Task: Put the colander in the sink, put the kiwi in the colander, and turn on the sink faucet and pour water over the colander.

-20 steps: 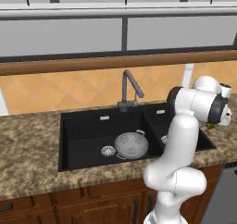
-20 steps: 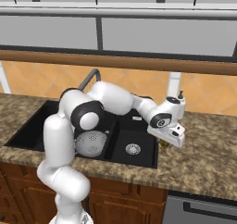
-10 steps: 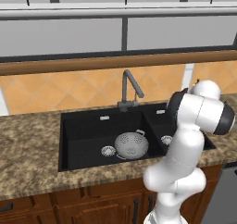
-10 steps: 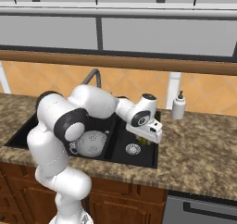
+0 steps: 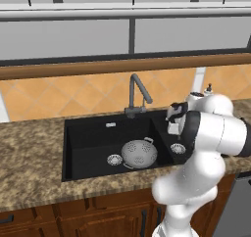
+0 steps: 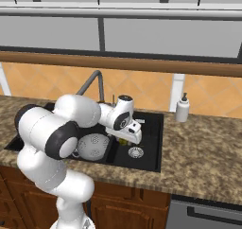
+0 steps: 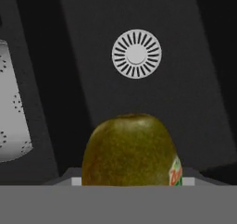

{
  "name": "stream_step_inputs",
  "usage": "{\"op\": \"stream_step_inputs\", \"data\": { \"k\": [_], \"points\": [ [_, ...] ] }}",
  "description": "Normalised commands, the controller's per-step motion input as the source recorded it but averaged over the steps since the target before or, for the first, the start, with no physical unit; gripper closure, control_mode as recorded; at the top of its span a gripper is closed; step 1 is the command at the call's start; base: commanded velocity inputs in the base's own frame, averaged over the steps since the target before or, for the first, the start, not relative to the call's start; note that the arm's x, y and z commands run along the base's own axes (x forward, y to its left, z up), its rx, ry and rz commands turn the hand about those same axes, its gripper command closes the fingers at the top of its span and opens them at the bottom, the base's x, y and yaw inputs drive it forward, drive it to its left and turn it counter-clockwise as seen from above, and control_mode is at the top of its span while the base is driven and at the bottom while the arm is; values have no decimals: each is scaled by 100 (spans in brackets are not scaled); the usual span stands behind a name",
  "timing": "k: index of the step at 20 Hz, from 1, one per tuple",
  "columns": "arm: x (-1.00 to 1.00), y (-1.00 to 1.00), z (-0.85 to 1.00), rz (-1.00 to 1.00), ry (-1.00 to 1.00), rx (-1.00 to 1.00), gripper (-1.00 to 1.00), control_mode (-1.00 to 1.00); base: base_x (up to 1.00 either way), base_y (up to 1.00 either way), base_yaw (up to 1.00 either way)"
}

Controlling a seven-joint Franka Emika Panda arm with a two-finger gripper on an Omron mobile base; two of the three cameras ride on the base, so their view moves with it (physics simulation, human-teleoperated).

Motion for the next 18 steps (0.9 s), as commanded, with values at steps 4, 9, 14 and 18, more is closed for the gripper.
{"op": "stream_step_inputs", "data": {
  "k": [4,9,14,18],
  "points": [
    [8,79,0,8,1,0,100,-100,0,0,0],
    [24,66,-3,8,1,0,100,-100,0,0,0],
    [18,46,-24,7,0,0,100,-100,0,0,0],
    [19,33,-48,5,0,0,100,-100,0,0,0]
  ]
}}
